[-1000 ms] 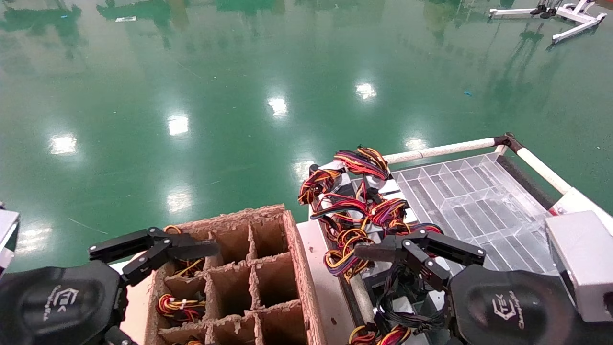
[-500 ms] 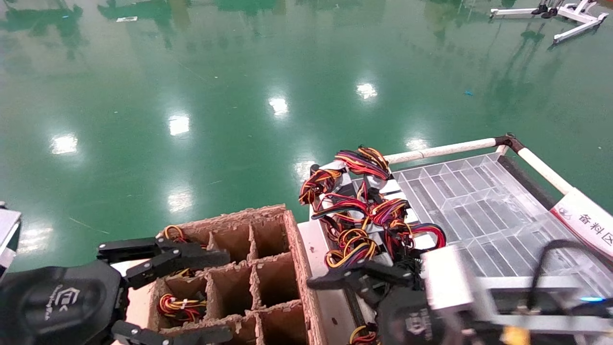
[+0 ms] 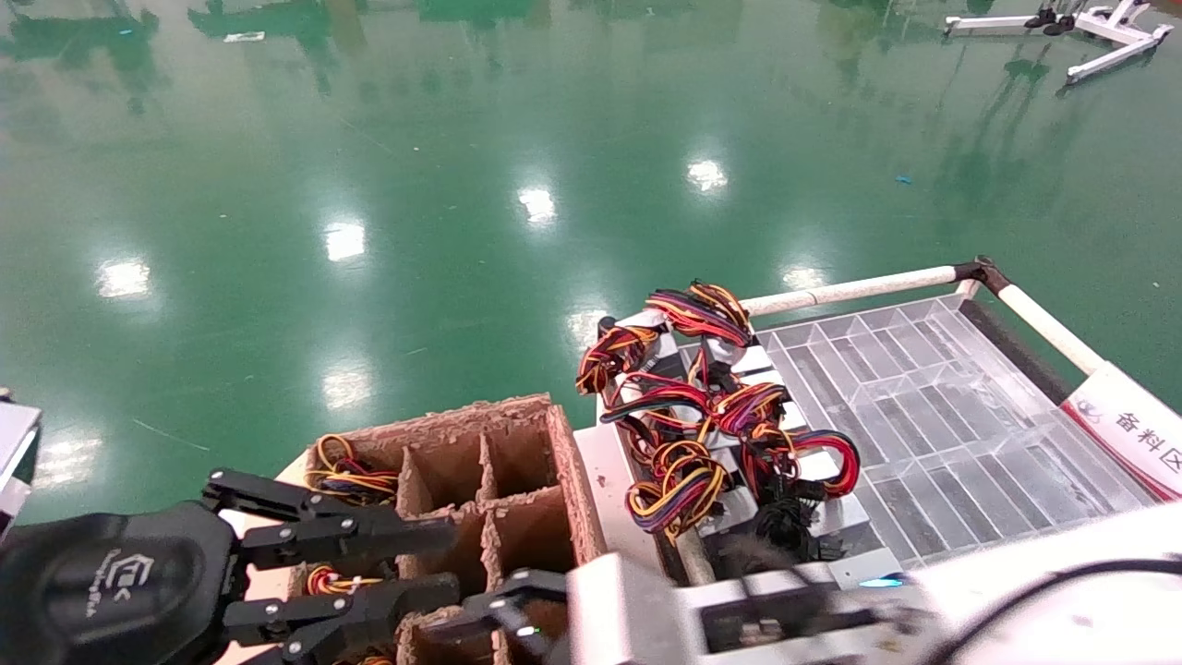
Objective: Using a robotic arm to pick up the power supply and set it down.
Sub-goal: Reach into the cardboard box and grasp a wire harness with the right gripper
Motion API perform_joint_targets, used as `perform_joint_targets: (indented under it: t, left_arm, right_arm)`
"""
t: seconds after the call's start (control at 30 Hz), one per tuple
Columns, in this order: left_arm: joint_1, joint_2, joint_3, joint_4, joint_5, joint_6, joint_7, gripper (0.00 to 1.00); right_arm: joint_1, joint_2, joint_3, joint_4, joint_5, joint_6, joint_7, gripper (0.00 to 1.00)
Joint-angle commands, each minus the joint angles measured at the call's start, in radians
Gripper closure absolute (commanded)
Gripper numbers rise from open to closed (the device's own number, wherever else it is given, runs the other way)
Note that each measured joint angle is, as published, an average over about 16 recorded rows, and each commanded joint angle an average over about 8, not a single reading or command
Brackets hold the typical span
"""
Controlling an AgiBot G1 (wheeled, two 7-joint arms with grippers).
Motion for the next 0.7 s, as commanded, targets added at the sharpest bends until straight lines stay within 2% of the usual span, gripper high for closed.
perform_joint_targets:
  t: [0.03,0.33,0.4,0.47,0.5,0.63,0.7]
  left_arm:
    - [0.000,0.000,0.000,0.000,0.000,0.000,0.000,1.00]
    - [0.000,0.000,0.000,0.000,0.000,0.000,0.000,1.00]
    - [0.000,0.000,0.000,0.000,0.000,0.000,0.000,1.00]
    - [0.000,0.000,0.000,0.000,0.000,0.000,0.000,1.00]
    - [0.000,0.000,0.000,0.000,0.000,0.000,0.000,1.00]
    - [0.000,0.000,0.000,0.000,0.000,0.000,0.000,1.00]
    - [0.000,0.000,0.000,0.000,0.000,0.000,0.000,0.98]
  right_arm:
    - [0.011,-0.037,-0.018,-0.023,-0.024,0.004,-0.015,0.00]
    - [0.109,-0.181,-0.099,-0.160,-0.159,0.008,-0.107,0.00]
    - [0.134,-0.208,-0.114,-0.187,-0.188,0.010,-0.127,0.03]
    - [0.158,-0.232,-0.129,-0.209,-0.218,0.016,-0.144,0.15]
    - [0.169,-0.243,-0.136,-0.219,-0.234,0.020,-0.152,0.25]
    - [0.205,-0.283,-0.161,-0.249,-0.288,0.047,-0.180,0.74]
    - [0.215,-0.298,-0.171,-0.257,-0.309,0.068,-0.196,0.92]
